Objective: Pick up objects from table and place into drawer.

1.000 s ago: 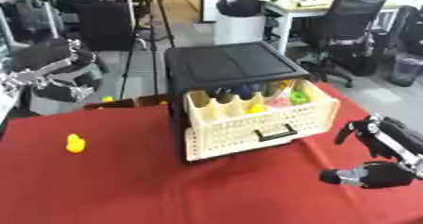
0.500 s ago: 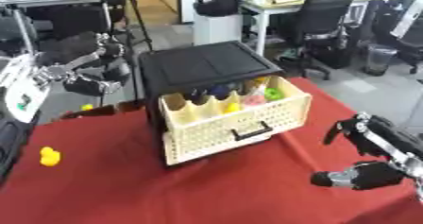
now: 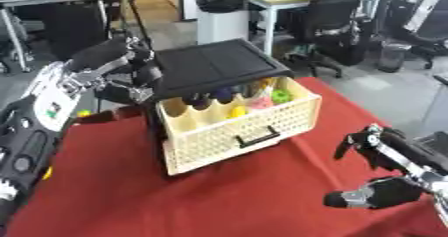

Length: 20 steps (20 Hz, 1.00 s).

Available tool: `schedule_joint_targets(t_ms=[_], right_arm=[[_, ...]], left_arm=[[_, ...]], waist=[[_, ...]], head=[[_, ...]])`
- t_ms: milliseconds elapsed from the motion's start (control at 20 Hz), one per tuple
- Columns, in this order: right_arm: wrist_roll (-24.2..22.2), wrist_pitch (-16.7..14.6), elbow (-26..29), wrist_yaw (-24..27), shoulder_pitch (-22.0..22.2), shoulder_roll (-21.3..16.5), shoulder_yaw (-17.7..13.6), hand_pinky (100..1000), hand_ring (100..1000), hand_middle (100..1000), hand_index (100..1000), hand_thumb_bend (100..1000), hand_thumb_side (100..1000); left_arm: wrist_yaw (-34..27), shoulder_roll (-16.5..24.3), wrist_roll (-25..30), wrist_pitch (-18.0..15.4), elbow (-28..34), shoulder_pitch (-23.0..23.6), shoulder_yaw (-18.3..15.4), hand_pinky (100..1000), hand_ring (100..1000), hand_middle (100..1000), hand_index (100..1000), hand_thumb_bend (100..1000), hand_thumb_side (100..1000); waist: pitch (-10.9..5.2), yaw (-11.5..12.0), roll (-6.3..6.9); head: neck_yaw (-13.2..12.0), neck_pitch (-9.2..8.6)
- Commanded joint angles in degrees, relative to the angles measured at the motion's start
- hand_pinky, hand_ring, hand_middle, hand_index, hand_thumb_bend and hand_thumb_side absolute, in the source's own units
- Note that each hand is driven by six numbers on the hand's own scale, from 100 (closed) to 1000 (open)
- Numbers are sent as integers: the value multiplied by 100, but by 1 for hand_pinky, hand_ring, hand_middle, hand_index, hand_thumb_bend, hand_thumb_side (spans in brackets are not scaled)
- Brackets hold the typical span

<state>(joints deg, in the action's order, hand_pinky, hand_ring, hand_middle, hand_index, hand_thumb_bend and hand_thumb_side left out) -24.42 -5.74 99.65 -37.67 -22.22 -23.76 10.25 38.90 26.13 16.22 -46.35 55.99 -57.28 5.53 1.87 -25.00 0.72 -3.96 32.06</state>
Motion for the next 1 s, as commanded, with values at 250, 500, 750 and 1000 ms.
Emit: schedule_joint_targets(t_ms=[250,500,750,1000], right_arm=[[-62,-45,26,57,-144,37,31,311,100,100,603,895,703],[-76,-54,21,62,-148,59,43,313,100,100,603,894,703],[-81,-56,16,66,-127,81,45,315,100,100,602,894,701],[-85,-60,17,67,-125,86,51,316,100,100,602,894,700]], left_arm=[[-337,-87,348,-108,228,-165,94,100,100,100,368,100,172],[-390,-181,477,-227,272,-107,181,100,100,100,370,100,184],[-304,-261,533,-362,250,-31,241,100,100,100,372,100,206],[-232,-336,570,-459,214,22,263,100,100,100,378,100,233]], waist=[[-54,-77,-12],[-57,-103,-8],[-52,-122,2],[-41,-136,10]], head=[[-24,72],[-9,129],[-4,223],[-7,252]])
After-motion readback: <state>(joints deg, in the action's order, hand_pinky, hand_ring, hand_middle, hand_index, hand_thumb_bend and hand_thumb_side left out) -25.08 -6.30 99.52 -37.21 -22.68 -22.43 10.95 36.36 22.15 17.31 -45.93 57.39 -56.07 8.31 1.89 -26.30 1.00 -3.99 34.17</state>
